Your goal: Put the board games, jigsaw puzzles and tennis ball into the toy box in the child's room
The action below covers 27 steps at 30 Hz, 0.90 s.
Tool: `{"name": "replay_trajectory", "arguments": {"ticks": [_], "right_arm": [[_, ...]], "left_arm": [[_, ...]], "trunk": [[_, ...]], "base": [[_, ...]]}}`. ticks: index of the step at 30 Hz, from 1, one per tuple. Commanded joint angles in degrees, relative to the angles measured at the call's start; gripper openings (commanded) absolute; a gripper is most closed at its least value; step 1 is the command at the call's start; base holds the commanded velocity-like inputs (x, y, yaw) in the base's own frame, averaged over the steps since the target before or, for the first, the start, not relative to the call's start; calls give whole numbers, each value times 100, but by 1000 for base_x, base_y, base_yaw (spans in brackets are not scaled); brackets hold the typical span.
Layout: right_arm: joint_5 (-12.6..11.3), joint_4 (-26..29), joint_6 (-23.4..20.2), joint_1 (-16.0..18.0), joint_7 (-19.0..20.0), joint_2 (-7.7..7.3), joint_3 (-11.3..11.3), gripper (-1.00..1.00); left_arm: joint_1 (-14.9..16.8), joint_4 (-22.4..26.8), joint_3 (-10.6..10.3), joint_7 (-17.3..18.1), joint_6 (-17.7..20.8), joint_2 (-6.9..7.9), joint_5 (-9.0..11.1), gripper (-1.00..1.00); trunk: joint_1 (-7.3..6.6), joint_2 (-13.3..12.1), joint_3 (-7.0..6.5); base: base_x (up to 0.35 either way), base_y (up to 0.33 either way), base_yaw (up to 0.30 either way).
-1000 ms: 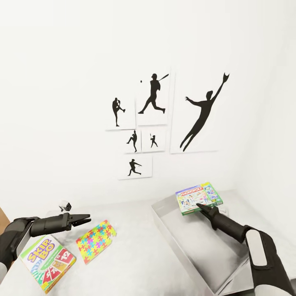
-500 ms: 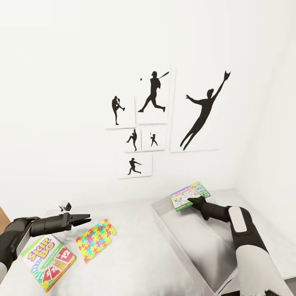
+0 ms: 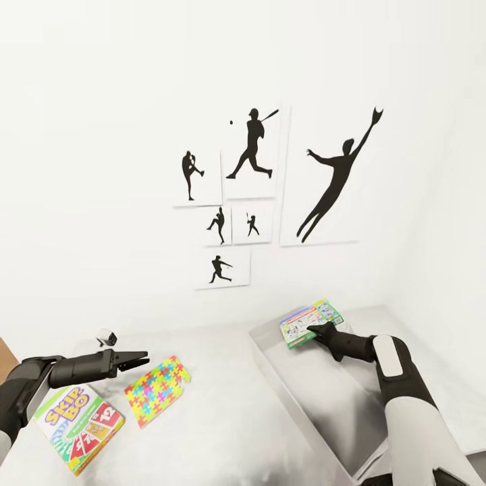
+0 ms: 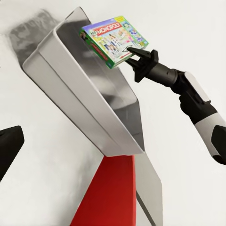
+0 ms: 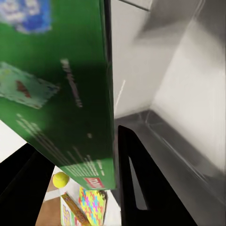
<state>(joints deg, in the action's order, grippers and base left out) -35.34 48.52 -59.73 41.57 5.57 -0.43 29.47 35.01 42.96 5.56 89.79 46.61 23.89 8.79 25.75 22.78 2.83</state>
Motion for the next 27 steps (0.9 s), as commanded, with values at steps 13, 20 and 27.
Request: {"name": "replay_trajectory", "arguments": {"ticks": [13,20,27], "right_arm": [[45,-43,-27,9,69,-78,-534,-100],[45,-44,-27,15,81,-83,-779,-100],[45,-41,-27,17,87,-88,-814,-100]], "left_arm": [[-13,104,-11,21,-104,19,310,100],[-36,113,-16,21,-113,29,333,100],[-38,136,-19,21,-121,28,334,100]], "trunk": [[4,14,135],[4,14,200],[4,14,265]], "base": [[0,0,0],[0,0,0],[0,0,0]]}}
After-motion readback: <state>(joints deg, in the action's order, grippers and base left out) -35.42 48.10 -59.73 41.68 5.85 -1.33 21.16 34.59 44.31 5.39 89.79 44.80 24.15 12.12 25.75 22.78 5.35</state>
